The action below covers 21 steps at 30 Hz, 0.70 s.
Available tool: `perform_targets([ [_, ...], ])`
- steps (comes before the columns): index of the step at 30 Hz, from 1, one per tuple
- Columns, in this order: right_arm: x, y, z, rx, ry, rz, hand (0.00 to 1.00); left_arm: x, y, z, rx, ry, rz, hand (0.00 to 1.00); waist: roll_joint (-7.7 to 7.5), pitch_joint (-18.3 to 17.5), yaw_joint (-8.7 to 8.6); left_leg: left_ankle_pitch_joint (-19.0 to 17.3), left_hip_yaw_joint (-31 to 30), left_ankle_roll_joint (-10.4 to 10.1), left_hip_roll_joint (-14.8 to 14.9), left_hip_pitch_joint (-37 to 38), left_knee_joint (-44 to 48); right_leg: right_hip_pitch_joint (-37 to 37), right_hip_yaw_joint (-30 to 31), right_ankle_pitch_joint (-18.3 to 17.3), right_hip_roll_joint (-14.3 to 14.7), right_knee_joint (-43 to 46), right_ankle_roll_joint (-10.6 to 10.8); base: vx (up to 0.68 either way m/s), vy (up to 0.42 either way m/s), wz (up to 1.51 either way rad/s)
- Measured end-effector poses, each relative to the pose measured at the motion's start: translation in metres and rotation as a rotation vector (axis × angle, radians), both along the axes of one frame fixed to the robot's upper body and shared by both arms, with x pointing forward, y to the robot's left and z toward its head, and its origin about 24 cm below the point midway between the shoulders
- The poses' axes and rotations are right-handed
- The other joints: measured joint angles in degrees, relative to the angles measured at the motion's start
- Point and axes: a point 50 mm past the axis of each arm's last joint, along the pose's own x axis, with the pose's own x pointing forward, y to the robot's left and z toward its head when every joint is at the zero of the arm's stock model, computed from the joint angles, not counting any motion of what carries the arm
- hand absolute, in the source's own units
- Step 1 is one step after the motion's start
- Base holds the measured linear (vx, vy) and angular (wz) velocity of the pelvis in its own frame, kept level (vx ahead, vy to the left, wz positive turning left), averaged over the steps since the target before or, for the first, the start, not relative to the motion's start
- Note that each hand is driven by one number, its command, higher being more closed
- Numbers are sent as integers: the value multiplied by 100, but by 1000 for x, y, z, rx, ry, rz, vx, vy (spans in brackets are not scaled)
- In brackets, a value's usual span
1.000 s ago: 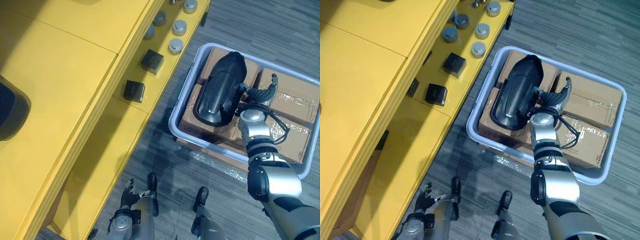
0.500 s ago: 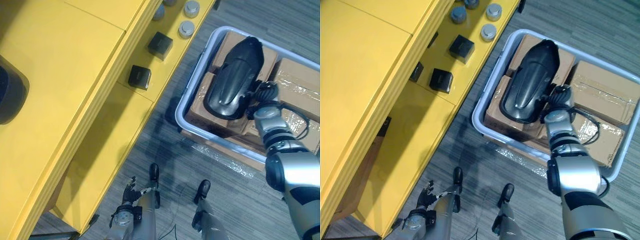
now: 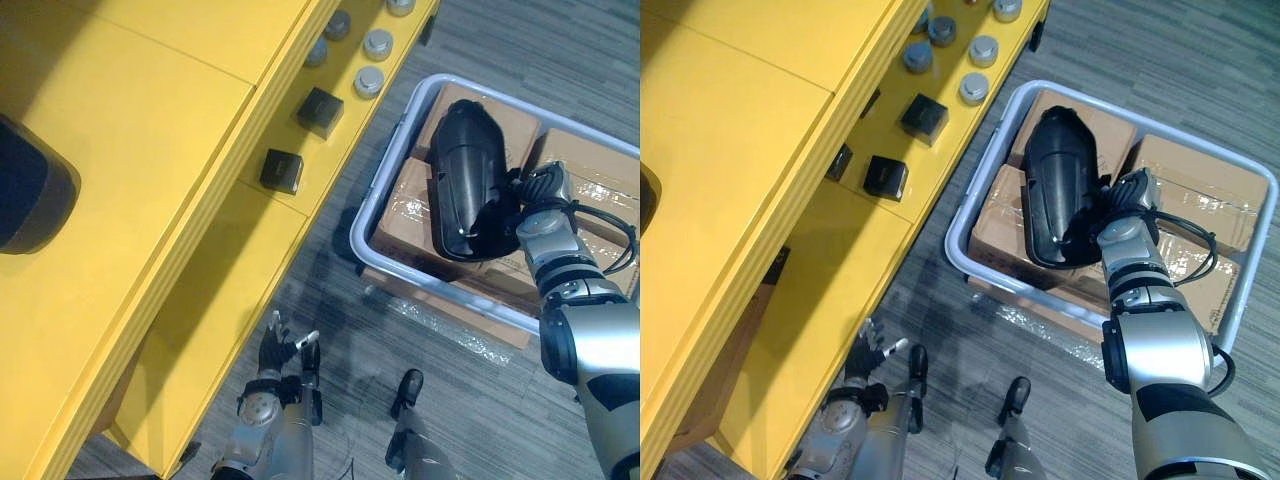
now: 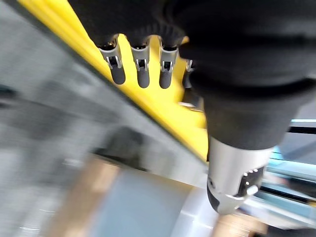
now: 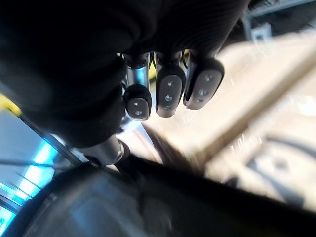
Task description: Walk over and take plastic housings, then place them on the shelf
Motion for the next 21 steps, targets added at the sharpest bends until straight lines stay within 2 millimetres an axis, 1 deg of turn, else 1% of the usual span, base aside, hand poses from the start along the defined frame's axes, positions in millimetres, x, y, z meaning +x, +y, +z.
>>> perform_targets([
  [1,-1,3,2,-78,0,7,100,1,-3,10,-50,-38,-18,0,0,0,-103,57,11,-15,-15,116,-100,68,-2,-14,-7,0,-15,0,0,0],
  [4,-1,7,2,-149,-3,21,100,5,-12,20,-91,-66,-58,0,3,-4,-213,96,53,-35,6,320,-183,204,19,-22,9,2,-21,36,-7,-6],
  [5,-1,13,3,-208,-10,40,100,8,-18,24,-115,-74,-92,0,-1,-11,-275,123,81,-49,17,470,-278,297,31,-23,23,4,-22,38,-6,-7],
  [7,-1,22,9,-276,-35,67,100,14,-27,32,-158,-88,-135,0,-5,-57,-297,173,192,-68,23,693,-444,379,130,-30,29,3,-33,22,7,-20],
  [9,1,42,14,-342,-63,122,100,30,-37,42,-200,-89,-179,0,-29,-203,-411,305,320,-87,22,893,-728,384,210,-35,38,1,-41,4,21,-25],
  [10,1,47,13,-348,-69,136,100,34,-38,43,-201,-84,-183,0,-40,-239,-439,344,343,-96,24,933,-788,383,252,-35,47,0,-41,3,18,-29],
  [11,3,56,8,-347,-61,161,0,43,-40,43,-221,-58,-184,0,-83,-300,-476,408,449,-111,40,1073,-938,385,331,-34,65,2,-43,-4,22,-29],
  [12,6,67,2,-332,-52,192,0,51,-41,43,-235,-32,-180,0,-118,-357,-552,461,503,-132,51,1169,-1053,397,365,-33,83,2,-44,0,20,-29],
  [13,7,72,0,-324,-49,206,0,54,-41,44,-240,-27,-177,0,-128,-368,-596,487,524,-140,53,1223,-1110,407,384,-32,91,3,-45,-7,29,-26],
  [15,11,88,-9,-278,-37,248,0,60,-44,53,-244,-39,-168,0,-190,-417,-643,552,679,-152,68,1334,-1269,354,509,-22,116,-6,-59,-16,42,-29],
  [16,11,89,-12,-258,-31,255,0,61,-45,55,-243,-43,-166,0,-193,-428,-643,563,695,-158,72,1331,-1288,331,522,-21,121,-7,-60,-26,45,-18],
  [18,15,88,-27,-167,19,246,0,61,-55,61,-252,-58,-172,0,-197,-465,-626,622,680,-171,88,1181,-1318,178,500,-8,142,-5,-78,-32,41,0],
  [21,16,78,-39,-92,67,208,0,54,-62,56,-244,-47,-185,0,-195,-465,-574,706,578,-163,106,897,-1313,-32,404,30,166,-9,-121,-25,31,19],
])
